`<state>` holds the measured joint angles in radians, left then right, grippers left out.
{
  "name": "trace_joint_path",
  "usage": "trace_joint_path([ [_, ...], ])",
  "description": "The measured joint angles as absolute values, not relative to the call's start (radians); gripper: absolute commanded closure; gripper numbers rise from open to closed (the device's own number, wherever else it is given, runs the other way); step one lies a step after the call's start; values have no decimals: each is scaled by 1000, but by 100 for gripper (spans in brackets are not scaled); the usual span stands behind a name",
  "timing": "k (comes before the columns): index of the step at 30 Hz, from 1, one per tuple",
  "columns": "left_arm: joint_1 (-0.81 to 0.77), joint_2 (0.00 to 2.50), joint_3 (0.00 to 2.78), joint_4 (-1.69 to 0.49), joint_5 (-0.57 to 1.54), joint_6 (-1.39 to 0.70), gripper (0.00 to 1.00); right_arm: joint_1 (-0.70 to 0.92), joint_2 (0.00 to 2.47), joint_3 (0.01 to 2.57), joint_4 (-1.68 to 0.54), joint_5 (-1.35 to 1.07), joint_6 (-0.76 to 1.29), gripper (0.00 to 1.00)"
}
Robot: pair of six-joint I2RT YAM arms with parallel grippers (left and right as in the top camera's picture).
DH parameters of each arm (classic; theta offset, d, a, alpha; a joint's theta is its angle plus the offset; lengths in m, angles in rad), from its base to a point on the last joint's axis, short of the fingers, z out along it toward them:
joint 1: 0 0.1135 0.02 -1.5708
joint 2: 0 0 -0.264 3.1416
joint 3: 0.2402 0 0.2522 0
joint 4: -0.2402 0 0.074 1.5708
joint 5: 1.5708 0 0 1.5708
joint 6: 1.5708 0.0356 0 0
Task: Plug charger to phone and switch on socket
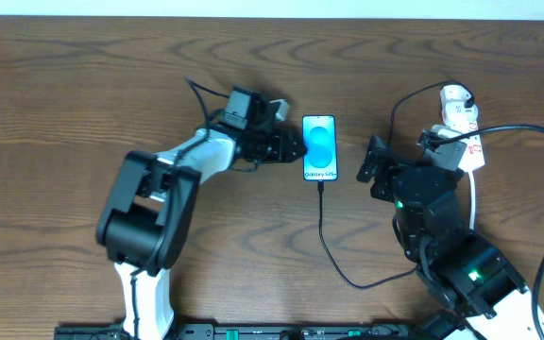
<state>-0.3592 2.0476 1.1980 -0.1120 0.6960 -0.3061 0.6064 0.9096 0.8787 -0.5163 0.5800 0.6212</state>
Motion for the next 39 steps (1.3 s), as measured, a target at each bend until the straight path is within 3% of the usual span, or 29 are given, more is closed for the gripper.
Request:
trace_joint_path([
  [7,-275,1828,1142,-356,424,-253,35,606,1021,879,-564,579,621,1],
  [9,-262,1716,1142,-419,340,-244,35,606,1061,879,-579,572,621,8],
  [17,-242,1217,1147,-666,22,-230,34,509,1119,878,-662,546,670,81],
  [18,-242,1164,1147,-694,-10,-230,34,470,1119,878,-667,540,677,94],
  [19,-242,1115,1147,-725,-38,-230,17,437,1119,878,-669,536,688,99],
  [21,-242,1022,1147,-771,-82,-222,15,373,1119,878,-670,524,692,99],
  [22,-242,983,1147,-791,-95,-226,3,327,1122,878,-670,516,698,99],
  [30,-242,707,1147,-915,-156,-226,2,-102,1262,901,-681,294,704,99],
  [34,-242,662,1147,-949,-163,-227,2,-239,1476,1097,-749,196,692,99],
  [39,-242,659,1147,-998,-164,-227,2,-271,1813,1473,-882,158,677,99],
])
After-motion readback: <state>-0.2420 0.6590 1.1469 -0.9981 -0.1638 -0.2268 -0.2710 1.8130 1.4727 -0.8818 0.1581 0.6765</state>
